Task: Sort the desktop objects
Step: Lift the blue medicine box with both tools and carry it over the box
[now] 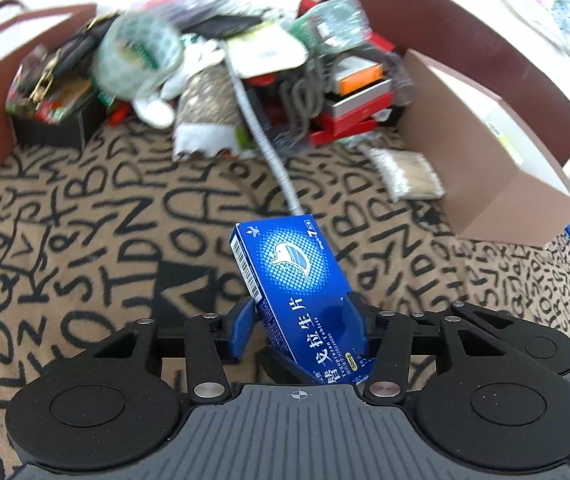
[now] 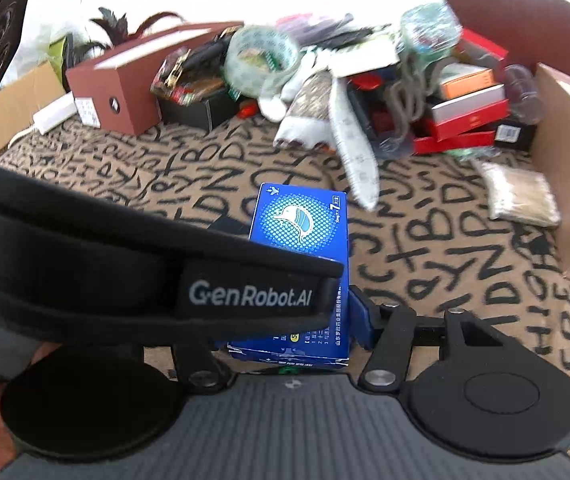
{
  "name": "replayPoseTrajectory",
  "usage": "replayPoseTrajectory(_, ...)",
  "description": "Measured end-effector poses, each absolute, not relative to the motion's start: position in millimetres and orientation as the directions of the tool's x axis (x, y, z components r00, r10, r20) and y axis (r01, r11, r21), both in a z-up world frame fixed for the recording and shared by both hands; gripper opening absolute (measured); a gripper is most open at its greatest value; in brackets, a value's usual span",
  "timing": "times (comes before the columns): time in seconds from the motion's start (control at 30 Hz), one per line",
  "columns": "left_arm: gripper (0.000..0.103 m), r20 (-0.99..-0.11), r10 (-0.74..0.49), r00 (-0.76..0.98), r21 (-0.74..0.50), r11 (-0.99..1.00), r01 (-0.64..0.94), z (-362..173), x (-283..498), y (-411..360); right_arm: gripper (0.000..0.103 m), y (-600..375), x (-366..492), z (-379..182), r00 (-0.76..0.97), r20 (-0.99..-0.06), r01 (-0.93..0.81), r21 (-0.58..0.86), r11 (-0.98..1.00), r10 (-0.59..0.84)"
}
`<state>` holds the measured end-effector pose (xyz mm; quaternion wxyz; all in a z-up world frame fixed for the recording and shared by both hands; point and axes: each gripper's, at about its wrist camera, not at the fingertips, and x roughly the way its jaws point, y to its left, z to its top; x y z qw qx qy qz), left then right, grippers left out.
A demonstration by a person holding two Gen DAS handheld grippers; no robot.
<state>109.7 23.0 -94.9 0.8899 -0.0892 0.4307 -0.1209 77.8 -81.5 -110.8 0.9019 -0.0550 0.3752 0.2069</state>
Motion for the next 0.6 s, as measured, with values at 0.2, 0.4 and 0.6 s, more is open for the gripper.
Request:
replayPoseTrajectory(0.2, 0.049, -0.711, -0.291, 0.64, -0.221, 0.957, 0.19, -68, 110, -14, 0.064, -115, 76, -90, 0.692, -0.64, -0.386, 0.062, 0.921, 0.333)
replayPoseTrajectory(0.4, 0.05, -0.672, -0.311, 0.672, -0.184, 0.949, 0.255, -45, 115, -58, 0.064, -155, 79, -67, 0.749, -0.583, -0.335, 0.077, 0.939, 0.315)
replayPoseTrajectory(0.6, 0.051, -0.623, -0.347, 0.701, -0.129, 0.93, 0.345, -19, 119, -111, 0.064, -197, 78, -44, 0.815, -0.523, -0.248, 0.075, 0.966, 0.25)
